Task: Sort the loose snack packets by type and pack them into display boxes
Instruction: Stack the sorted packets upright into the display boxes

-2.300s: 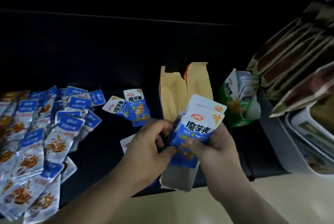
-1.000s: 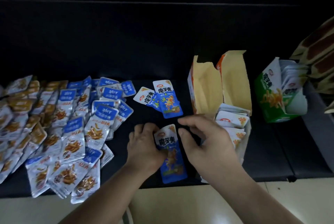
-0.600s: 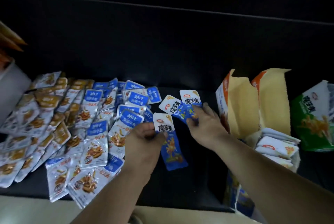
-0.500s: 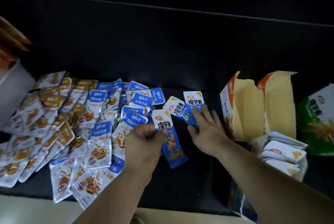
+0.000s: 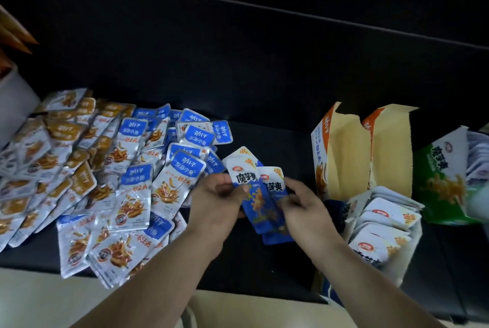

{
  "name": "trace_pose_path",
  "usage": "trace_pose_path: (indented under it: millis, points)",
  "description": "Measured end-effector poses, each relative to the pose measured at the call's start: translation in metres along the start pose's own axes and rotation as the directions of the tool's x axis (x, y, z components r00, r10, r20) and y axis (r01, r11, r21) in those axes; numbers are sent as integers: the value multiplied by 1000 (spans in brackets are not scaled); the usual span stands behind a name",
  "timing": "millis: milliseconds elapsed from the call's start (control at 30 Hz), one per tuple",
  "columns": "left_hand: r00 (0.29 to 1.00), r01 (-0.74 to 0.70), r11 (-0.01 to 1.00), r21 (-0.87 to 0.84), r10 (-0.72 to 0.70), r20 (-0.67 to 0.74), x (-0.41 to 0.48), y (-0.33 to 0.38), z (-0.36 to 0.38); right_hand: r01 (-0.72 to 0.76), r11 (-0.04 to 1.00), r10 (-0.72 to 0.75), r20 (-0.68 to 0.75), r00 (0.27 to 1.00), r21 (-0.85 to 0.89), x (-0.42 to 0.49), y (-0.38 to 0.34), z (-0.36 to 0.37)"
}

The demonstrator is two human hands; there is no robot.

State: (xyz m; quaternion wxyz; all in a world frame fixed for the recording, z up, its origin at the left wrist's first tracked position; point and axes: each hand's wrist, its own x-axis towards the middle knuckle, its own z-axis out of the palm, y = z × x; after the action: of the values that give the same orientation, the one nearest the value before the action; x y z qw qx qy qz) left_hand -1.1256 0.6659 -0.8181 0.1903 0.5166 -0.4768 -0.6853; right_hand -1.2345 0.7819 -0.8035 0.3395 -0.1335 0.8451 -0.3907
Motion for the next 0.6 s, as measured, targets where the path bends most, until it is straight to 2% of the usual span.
trace_pose_path:
  millis: [100,200,300,433,533,600]
  points:
    - [997,-79,983,167,76,21,5,-3,15,-35,994,30,50,998,104,-1,-8,-7]
    - [985,-139,922,361,166,-45,9,-7,23,-38,999,38,102,994,-2,-6,-2,-11]
    - [981,-134,948,288,167,-94,6,-5,32,0,995,13,129,992,-104,-14,-4,-11]
    - [996,-10,997,79,17,-88,-2,0,46,46,984,-19,158,987,-173,-17,-9,-8]
    - [999,40,993,111,-38,-19,-8,-5,47,22,996,-8,150,989,-92,-19,-3,-2]
    - [1000,3,980,199,-1,-12,-14,-8,42,-27,997,17,144,989,67,-20,2,0]
